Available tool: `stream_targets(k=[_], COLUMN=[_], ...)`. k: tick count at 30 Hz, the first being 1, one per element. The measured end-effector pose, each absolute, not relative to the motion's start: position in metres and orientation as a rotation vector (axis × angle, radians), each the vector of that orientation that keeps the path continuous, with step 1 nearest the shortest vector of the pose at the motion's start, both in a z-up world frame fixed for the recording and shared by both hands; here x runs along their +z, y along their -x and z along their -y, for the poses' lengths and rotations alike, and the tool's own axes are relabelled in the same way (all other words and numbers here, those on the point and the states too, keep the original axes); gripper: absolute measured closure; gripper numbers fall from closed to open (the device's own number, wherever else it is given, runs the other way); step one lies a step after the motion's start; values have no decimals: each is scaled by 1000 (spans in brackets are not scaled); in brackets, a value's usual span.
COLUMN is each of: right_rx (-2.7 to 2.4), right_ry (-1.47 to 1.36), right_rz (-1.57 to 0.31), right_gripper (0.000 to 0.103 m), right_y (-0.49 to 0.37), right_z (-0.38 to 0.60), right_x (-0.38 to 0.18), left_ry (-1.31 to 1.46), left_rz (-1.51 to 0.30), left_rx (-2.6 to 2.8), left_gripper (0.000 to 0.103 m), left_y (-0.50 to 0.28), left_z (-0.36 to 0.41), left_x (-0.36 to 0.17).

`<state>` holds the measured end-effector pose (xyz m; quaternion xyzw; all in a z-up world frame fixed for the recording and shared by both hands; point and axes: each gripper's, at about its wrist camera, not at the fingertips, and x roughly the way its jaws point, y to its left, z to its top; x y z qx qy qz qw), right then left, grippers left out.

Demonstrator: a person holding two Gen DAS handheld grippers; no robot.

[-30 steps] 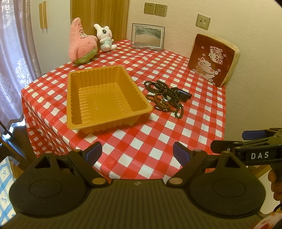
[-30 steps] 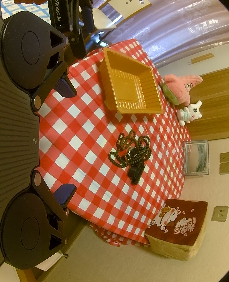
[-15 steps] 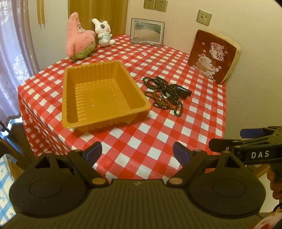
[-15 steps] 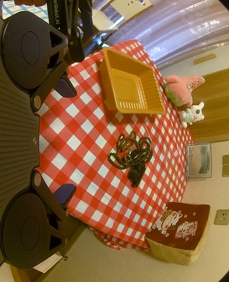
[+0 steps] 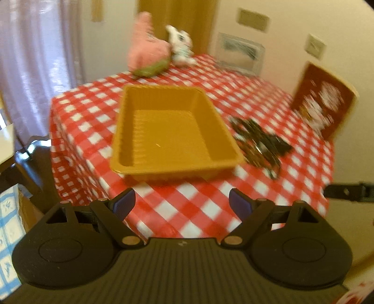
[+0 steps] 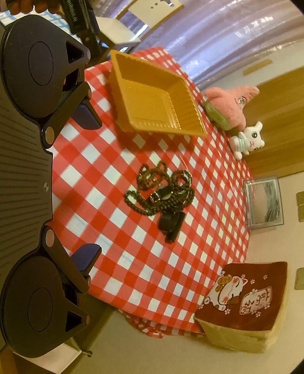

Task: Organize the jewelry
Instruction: 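Grasp the orange tray rim with the left gripper and lift it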

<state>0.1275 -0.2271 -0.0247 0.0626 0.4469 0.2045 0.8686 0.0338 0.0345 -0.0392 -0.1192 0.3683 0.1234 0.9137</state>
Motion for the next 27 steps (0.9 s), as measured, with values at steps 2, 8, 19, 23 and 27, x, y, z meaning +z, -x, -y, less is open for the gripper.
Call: stream_targets(k=[2,8,19,23,27], right_rx=[441,468,454,451,449], right_ry=[-149,-194,-171,-160,-136], right_rz=[-947,-969,-1021,-1012,-1017], right_gripper=[0,0,0,0,0], right_y=[-138,-165,-215,-228,-241], right_z=[230,232,223,222,218], right_x=[-30,-47,-70,-76,-83], left_ry=[288,506,504,510,506], left_rz=[-725,-637,-519,-492,-481], left_rx=[320,428,541,575,608], left_gripper=[18,19,35,38,48], left_y=[-36,-40,-63,-76,-88], left_z=[-44,-79,-96,-101,-102], left_x=[-43,-62,-99,-112,-122])
